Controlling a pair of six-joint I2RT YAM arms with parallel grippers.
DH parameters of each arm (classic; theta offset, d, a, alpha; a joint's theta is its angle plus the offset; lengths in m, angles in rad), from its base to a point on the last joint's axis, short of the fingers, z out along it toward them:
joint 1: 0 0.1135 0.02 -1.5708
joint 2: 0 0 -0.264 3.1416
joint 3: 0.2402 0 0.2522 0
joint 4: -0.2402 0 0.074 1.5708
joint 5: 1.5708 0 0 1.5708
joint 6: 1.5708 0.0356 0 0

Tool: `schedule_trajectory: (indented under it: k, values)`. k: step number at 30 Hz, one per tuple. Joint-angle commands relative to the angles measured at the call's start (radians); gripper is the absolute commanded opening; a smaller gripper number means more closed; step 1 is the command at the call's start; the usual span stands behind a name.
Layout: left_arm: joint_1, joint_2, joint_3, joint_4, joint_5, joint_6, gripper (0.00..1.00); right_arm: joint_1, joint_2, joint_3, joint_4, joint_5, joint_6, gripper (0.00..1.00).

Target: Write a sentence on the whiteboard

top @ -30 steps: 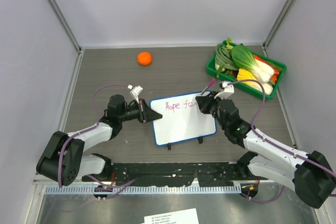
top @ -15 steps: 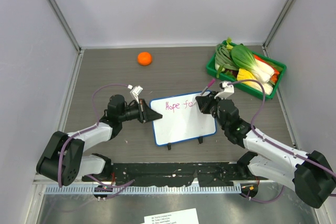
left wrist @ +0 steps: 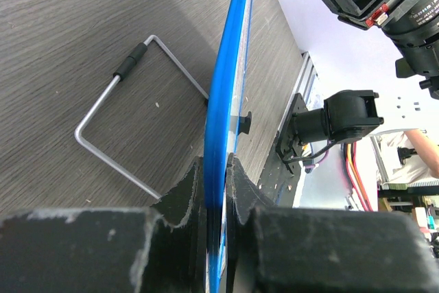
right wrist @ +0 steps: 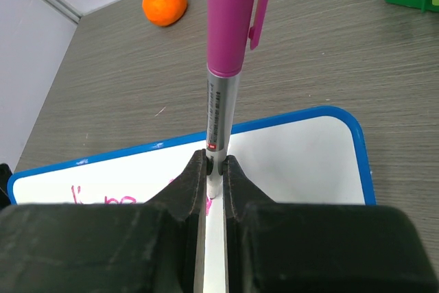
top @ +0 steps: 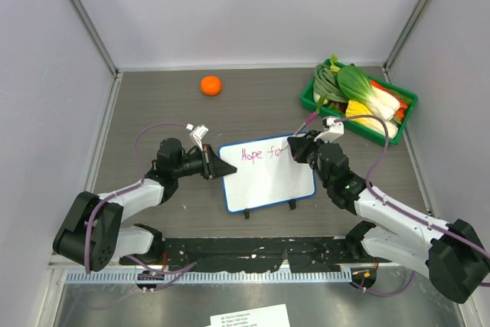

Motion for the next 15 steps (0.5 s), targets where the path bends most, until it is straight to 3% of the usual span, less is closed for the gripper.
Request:
schedule_trajectory:
  k: [1,15]
  values:
    - [0.002,0.021,-0.016,-0.134,-0.145,0.167,0.0,-0.009,0.0,0.038,0.059,0.045,-0.01,0.01]
    - [0.002,0.023,-0.016,-0.134,-0.145,0.167,0.0,-0.024,-0.005,0.026,0.025,0.056,-0.004,0.01]
